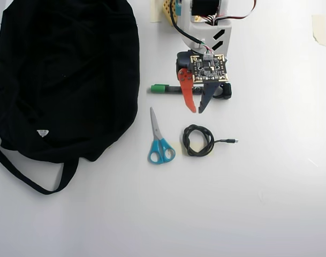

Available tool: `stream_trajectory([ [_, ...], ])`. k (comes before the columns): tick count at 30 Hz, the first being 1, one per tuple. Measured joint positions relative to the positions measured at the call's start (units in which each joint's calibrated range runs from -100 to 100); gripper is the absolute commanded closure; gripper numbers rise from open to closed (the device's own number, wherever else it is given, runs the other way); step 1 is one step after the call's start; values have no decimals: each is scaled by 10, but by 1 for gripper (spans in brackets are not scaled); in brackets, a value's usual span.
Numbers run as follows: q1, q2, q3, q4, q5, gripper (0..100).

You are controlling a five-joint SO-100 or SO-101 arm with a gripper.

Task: Put the green marker into the black bag

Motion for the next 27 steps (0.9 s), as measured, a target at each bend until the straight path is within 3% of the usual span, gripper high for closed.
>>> stream_trajectory([
  [9,0,-4,0,131,0,97],
  [27,0,-5,0,286,0,97],
])
